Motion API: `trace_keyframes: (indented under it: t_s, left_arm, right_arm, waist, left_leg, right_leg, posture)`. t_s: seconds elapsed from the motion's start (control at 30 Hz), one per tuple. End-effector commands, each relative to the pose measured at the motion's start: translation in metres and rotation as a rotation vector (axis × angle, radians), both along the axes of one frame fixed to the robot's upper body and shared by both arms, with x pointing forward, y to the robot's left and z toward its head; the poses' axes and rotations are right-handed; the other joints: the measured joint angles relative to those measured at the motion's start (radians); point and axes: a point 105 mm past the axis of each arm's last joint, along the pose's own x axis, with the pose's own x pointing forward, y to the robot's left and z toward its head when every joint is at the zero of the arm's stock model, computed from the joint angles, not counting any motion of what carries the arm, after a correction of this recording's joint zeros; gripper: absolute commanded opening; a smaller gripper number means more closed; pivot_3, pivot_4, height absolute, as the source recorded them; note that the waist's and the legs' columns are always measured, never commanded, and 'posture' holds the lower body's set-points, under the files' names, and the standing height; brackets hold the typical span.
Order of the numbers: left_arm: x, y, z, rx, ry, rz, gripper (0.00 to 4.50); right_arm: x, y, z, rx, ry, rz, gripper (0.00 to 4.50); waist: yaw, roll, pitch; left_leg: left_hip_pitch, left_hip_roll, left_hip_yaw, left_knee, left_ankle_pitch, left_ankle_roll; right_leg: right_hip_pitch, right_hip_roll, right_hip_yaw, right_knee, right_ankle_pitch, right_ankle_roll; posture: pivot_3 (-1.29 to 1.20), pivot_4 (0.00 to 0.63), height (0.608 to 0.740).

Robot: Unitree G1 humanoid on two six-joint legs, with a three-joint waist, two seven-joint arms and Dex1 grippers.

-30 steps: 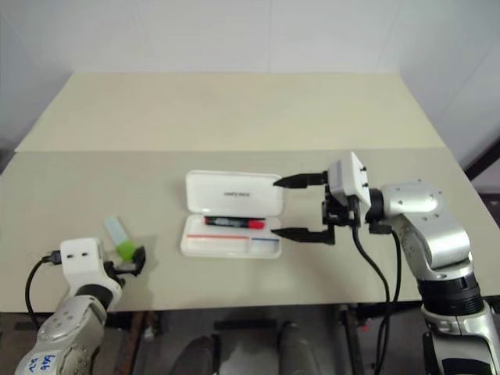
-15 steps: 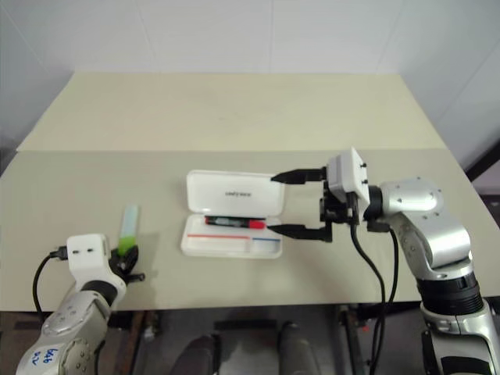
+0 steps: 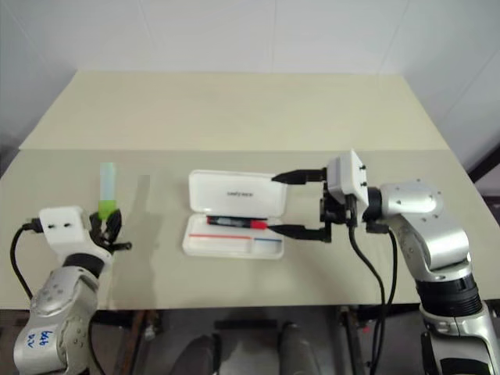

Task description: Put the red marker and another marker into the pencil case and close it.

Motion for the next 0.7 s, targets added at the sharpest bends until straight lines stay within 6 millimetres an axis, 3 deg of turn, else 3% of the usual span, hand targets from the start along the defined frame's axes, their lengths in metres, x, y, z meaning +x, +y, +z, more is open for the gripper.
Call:
trace_keyframes:
  t_s: [0.03,0.1,0.2,0.27,0.43,0.57,0.7]
  left_arm:
    - [0.002,-0.007,0.021,0.048,-0.120,-0.089,1.02]
    - [0.005,-0.007,0.028,0.062,-0.162,-0.115,1.02]
    - [0.019,-0.016,0.066,0.114,-0.328,-0.280,1.02]
    - [0.022,-0.025,0.078,0.159,-0.377,-0.369,1.02]
    - [0.022,-0.044,0.086,0.190,-0.421,-0.536,1.02]
    - [0.010,-0.081,0.090,0.123,-0.401,-0.929,1.02]
    - [-0.005,-0.098,0.077,0.161,-0.310,-1.189,1.02]
  right_arm:
    - [0.000,-0.010,0.007,0.004,-0.048,-0.039,4.50]
    - [0.000,-0.013,0.007,0.001,-0.050,-0.050,4.50]
    - [0.000,-0.024,0.008,0.006,-0.065,-0.115,4.50]
    - [0.000,-0.029,0.007,0.008,-0.071,-0.150,4.50]
    - [0.000,-0.039,0.007,0.020,-0.083,-0.217,4.50]
    - [-0.003,-0.052,0.009,0.029,-0.111,-0.304,4.50]
    - [-0.005,-0.057,0.009,0.031,-0.122,-0.343,4.50]
  waist:
    - [0.000,0.000,0.000]
    - [0.000,0.000,0.000]
    - [0.011,-0.001,0.000]
    - [0.017,-0.001,0.000]
    - [0.018,0.000,0.000]
    - [0.020,0.000,0.000]
    - [0.017,0.000,0.000]
  left_leg:
    - [0.000,0.000,0.000,0.000,0.000,0.000]
    - [0.000,0.000,0.000,0.000,0.000,0.000]
    - [0.000,0.000,0.000,0.000,0.000,0.000]
    - [0.000,0.000,-0.001,0.001,0.001,0.000]
    - [0.000,0.000,0.001,-0.001,0.000,0.000]
    - [0.000,0.000,0.000,-0.002,0.000,0.000]
    - [0.000,0.000,0.001,-0.001,0.000,0.000]
  right_leg:
    - [0.000,0.000,0.000,0.000,0.000,0.000]
    - [0.000,0.000,0.000,0.000,0.000,0.000]
    - [0.000,0.000,0.000,0.001,0.000,0.000]
    - [0.000,0.000,-0.001,0.001,0.001,-0.001]
    - [0.000,0.000,0.000,-0.001,0.002,0.001]
    - [-0.002,0.000,0.000,0.002,0.003,0.003]
    - [-0.001,0.000,0.000,0.000,0.002,0.001]
  posture:
    - [0.00,0.150,0.740]
    - [0.00,0.150,0.740]
    - [0.00,0.150,0.740]
    - [0.00,0.150,0.740]
    - [0.00,0.150,0.740]
    - [0.00,0.150,0.740]
    - [0.00,0.150,0.740]
